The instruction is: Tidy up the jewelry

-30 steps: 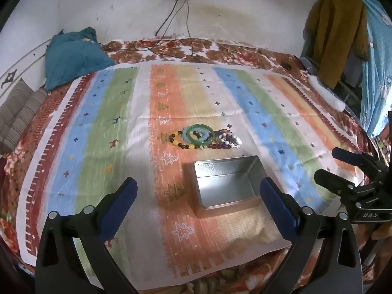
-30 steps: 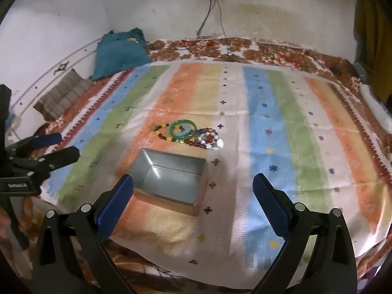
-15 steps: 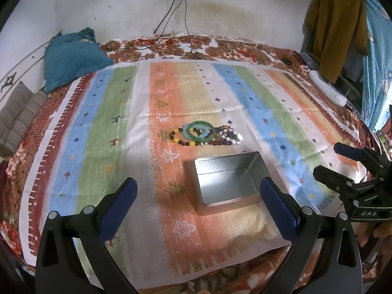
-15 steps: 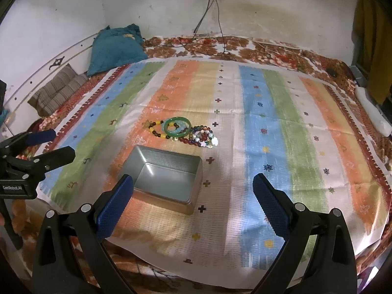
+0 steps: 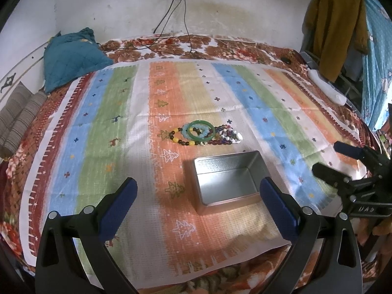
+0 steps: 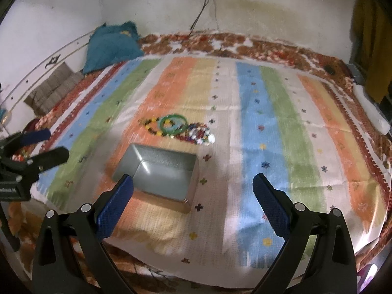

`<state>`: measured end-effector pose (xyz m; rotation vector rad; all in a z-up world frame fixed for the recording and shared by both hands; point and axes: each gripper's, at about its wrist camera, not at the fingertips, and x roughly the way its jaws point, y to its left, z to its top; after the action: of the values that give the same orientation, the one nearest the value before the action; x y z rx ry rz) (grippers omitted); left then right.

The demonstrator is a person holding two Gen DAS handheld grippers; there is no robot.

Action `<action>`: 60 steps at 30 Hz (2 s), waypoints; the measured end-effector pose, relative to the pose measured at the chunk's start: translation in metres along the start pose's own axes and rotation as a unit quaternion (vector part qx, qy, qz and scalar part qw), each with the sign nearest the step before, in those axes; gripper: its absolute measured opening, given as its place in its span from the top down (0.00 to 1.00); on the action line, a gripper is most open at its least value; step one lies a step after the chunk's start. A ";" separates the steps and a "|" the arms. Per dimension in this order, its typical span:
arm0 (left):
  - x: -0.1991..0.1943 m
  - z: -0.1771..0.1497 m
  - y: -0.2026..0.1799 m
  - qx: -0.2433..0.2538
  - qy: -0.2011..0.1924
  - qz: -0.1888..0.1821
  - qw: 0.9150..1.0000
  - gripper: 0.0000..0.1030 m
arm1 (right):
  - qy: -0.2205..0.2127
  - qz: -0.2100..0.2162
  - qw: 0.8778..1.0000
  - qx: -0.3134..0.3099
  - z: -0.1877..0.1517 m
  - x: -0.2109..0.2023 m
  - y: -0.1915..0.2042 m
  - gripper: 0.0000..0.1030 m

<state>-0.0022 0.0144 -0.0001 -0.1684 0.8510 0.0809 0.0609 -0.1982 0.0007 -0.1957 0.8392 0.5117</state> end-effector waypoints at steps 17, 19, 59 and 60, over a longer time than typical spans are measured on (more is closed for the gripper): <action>0.002 -0.002 -0.001 -0.005 0.004 -0.006 1.000 0.05 | 0.010 0.002 1.000 -0.003 0.002 0.004 0.001 0.04; 0.002 -0.002 0.000 -0.005 0.005 -0.004 1.000 0.05 | 0.012 0.001 1.000 -0.001 0.002 0.005 0.000 0.04; 0.066 0.045 0.002 -0.017 0.059 0.044 0.997 0.05 | 0.076 0.010 0.997 0.010 0.027 0.052 -0.015 0.04; 0.069 0.048 0.002 -0.017 0.062 0.044 0.997 0.05 | 0.077 0.010 0.997 0.011 0.029 0.055 -0.016 0.04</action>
<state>0.0782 0.0255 -0.0219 -0.1700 0.9821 0.1694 0.1185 -0.1822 -0.0217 -0.2092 0.9974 0.5101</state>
